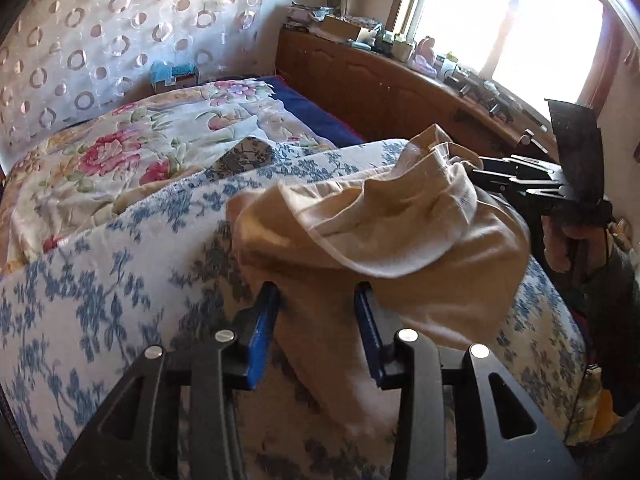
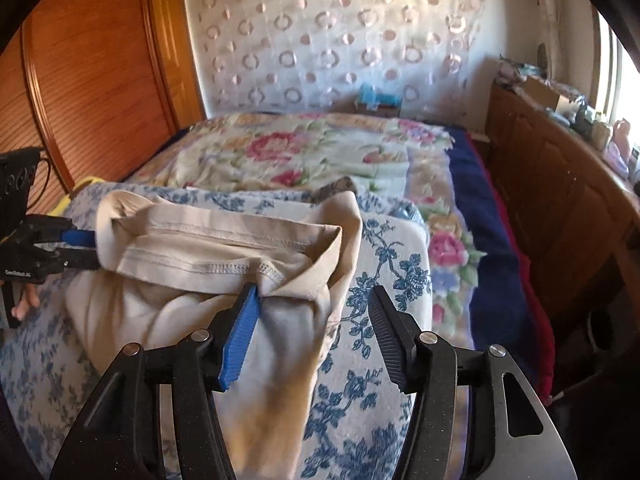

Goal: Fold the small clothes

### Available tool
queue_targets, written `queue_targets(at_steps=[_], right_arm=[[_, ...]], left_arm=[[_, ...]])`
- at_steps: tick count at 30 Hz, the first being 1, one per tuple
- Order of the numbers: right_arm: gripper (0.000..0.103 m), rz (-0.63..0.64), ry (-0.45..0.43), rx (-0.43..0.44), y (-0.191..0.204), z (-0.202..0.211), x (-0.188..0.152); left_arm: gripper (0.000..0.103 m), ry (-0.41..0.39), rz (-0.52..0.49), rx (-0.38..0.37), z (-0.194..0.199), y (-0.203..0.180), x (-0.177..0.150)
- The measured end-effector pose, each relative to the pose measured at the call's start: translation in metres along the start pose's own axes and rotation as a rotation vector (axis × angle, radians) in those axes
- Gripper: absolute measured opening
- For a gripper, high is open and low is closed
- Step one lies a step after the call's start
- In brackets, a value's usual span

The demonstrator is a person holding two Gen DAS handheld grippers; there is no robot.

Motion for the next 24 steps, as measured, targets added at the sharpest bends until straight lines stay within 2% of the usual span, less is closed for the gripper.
queue_targets(at_steps=[3, 4, 6, 8, 9, 12, 16, 17, 20, 22, 24], right_arm=[[0.055, -0.005, -0.009, 0.033, -0.005, -0.008, 0.007], [0.047, -0.006, -0.019, 0.048, -0.007, -0.011, 0.011], [0.006, -0.012, -0.023, 0.092, -0.01, -0.015, 0.017], [0.003, -0.009, -0.037, 0.111, -0.014, -0.019, 0.023], [0.003, -0.016, -0.052, 0.093, -0.017, -0.02, 0.026], [0.003, -0.103, -0.038, -0.027, -0.033, -0.025, 0.034], [0.003, -0.123, -0.046, -0.143, -0.04, -0.02, 0.035], [0.007, -0.127, -0.046, -0.137, -0.041, -0.019, 0.036], [0.055, -0.133, -0.044, -0.128, -0.04, -0.012, 0.035], [0.058, -0.139, -0.062, -0.075, -0.036, -0.004, 0.033], [0.067, -0.123, -0.05, -0.048, -0.027, -0.002, 0.029]], left_arm=[[0.038, -0.012, 0.007, 0.041, -0.01, 0.004, 0.013], [0.038, -0.013, 0.018, 0.046, -0.013, 0.007, 0.018], [0.038, -0.033, 0.038, 0.045, -0.015, 0.012, 0.024], [0.038, -0.048, 0.061, 0.053, -0.018, 0.019, 0.03], [0.038, -0.054, 0.066, 0.074, -0.019, 0.022, 0.03], [0.038, -0.047, 0.076, 0.182, -0.027, 0.035, 0.03], [0.039, -0.021, 0.093, 0.184, -0.031, 0.045, 0.022], [0.039, -0.02, 0.089, 0.185, -0.031, 0.044, 0.021], [0.039, -0.012, 0.079, 0.187, -0.032, 0.043, 0.019], [0.039, -0.009, 0.082, 0.182, -0.034, 0.043, 0.019], [0.039, -0.005, 0.091, 0.169, -0.037, 0.043, 0.022]])
Point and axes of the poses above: each gripper's, at about its wrist camera, not at the fingertips, and z roughly against the way its jaws point, y to its left, x to its top, the point moved 1 cm from there along -z, roughly the way its jaws point, and after that the axes turned 1 degree about -y, right-handed, at the moved point
